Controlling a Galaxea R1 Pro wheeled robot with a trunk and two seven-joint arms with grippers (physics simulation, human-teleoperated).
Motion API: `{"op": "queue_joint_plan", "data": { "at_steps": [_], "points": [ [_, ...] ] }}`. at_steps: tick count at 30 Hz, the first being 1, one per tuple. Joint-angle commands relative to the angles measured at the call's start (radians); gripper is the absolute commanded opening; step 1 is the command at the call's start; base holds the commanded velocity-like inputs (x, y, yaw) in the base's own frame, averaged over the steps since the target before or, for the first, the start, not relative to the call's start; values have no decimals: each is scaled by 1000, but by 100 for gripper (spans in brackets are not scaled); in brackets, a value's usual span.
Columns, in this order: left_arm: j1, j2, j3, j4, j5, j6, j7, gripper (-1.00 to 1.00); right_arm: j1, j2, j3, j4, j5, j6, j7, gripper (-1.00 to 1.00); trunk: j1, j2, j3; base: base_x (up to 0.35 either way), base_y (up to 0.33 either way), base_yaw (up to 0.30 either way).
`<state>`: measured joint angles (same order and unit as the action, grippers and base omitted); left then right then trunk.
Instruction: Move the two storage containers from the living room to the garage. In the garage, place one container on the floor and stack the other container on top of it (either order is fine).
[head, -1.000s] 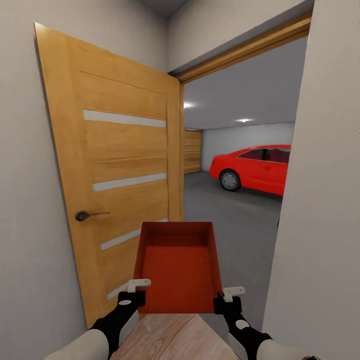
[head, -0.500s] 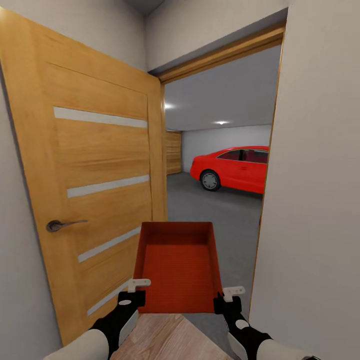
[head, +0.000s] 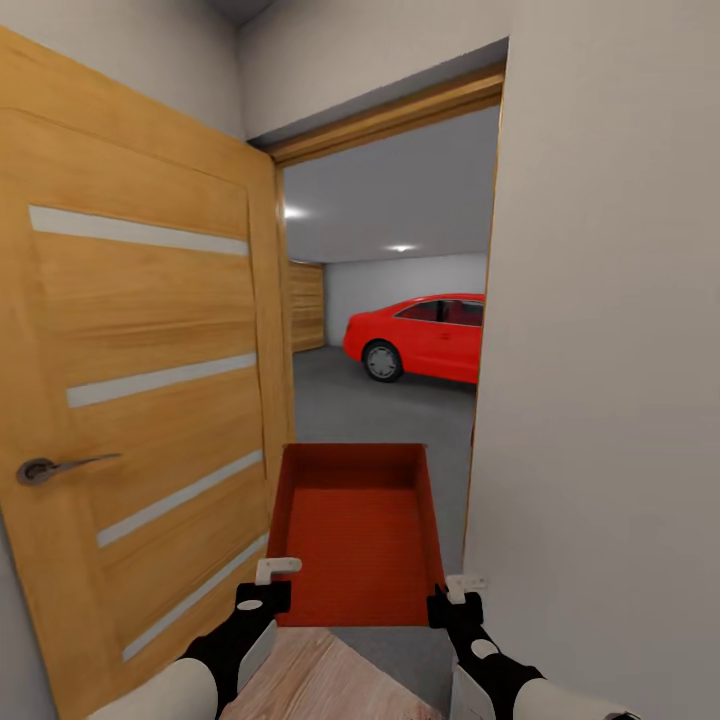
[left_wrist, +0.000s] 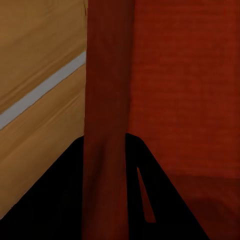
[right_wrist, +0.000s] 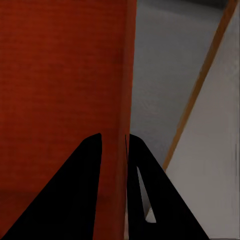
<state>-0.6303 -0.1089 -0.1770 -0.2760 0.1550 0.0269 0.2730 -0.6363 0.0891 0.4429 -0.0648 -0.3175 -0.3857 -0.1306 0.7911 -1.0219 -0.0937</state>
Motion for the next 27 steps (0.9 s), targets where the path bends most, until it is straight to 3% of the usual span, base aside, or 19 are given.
{"op": "queue_joint_plan", "data": {
  "at_steps": [1, 27],
  "points": [
    [-2, 14, 71, -6, -5, 4, 11, -100, 0, 0, -12, 11, 0, -1, 0, -100, 0, -1, -1, 43, 0, -159],
    [-2, 14, 71, -5, -5, 5, 11, -100, 0, 0, -12, 11, 2, -1, 0, -100, 0, -1, -1, 292, 7, -13]
  ]
}}
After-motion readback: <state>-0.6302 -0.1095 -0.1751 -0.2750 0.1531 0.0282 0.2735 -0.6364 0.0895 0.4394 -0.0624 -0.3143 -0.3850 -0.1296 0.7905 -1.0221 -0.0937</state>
